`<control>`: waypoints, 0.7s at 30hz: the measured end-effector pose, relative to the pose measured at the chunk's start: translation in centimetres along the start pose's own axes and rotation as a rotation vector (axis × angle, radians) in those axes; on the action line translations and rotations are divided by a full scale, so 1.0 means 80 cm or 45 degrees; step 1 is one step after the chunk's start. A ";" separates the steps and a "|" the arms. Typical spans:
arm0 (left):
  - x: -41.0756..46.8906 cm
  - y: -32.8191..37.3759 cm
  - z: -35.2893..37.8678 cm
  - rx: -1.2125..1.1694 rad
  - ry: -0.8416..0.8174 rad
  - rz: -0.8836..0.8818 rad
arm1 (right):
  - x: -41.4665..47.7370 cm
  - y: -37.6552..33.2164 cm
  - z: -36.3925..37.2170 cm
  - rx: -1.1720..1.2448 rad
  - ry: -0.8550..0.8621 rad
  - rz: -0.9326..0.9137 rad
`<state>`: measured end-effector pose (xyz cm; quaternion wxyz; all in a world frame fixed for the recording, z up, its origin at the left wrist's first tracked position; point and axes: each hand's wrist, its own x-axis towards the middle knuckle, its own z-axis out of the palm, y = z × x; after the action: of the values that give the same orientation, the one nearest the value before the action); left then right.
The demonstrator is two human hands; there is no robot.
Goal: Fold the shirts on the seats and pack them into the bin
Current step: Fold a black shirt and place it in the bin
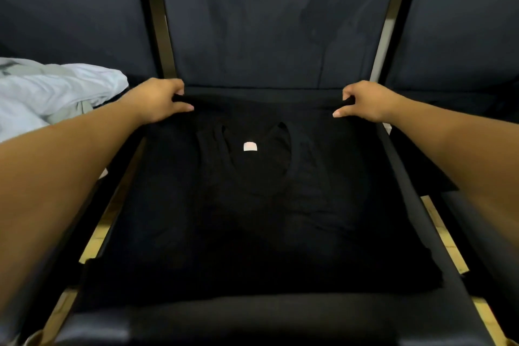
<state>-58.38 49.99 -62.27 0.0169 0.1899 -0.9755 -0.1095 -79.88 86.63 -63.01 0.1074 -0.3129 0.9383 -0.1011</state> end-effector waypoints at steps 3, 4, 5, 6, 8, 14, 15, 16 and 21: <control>0.003 0.006 -0.013 -0.082 0.128 -0.035 | 0.007 0.001 -0.011 0.034 0.184 0.060; 0.002 0.009 -0.018 -0.078 0.152 -0.046 | 0.008 0.000 -0.015 0.067 0.234 0.086; 0.001 0.013 -0.024 -0.065 0.163 -0.048 | 0.009 -0.001 -0.019 0.105 0.277 0.103; 0.000 0.015 -0.030 -0.055 0.168 -0.039 | 0.008 -0.002 -0.023 0.134 0.312 0.112; -0.006 0.019 -0.041 -0.065 0.177 -0.023 | 0.001 -0.005 -0.031 0.167 0.350 0.116; -0.058 0.023 -0.071 -0.228 0.277 -0.011 | -0.057 -0.007 -0.050 0.247 0.503 0.107; -0.071 0.026 -0.075 -0.245 0.291 0.001 | -0.072 -0.009 -0.051 0.274 0.526 0.114; -0.085 0.029 -0.078 -0.256 0.295 0.011 | -0.090 -0.009 -0.050 0.294 0.539 0.121; -0.166 0.032 -0.078 -0.312 0.306 0.087 | -0.188 -0.007 -0.020 0.295 0.604 0.108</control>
<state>-46.54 55.96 -55.54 0.1601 0.1650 -0.9517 -0.2034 -68.23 95.51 -59.29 -0.0763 -0.2265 0.9317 -0.2737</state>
